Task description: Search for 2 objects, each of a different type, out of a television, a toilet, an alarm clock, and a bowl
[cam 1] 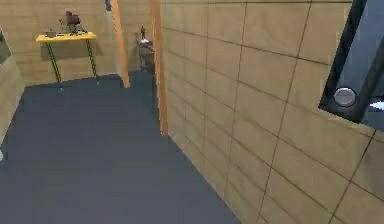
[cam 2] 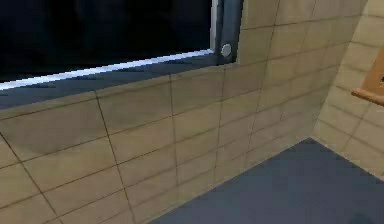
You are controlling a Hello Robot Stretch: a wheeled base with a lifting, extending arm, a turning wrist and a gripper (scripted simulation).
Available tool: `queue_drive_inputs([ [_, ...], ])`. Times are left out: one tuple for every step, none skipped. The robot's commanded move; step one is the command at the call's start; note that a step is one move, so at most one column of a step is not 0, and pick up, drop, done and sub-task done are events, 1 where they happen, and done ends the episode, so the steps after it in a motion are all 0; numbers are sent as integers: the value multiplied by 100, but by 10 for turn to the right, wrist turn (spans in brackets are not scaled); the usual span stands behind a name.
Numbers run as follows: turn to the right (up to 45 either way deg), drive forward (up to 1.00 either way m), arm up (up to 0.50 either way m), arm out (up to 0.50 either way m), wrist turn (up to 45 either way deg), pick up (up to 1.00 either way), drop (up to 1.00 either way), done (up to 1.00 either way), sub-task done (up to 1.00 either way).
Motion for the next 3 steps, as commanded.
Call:
queue_drive_inputs([
  [450,0,0,0,0,0,0,0,0],
  [240,0,0,0,0,0,0,0,0],
  [0,0,0,0,0,0,0,0,100],
])
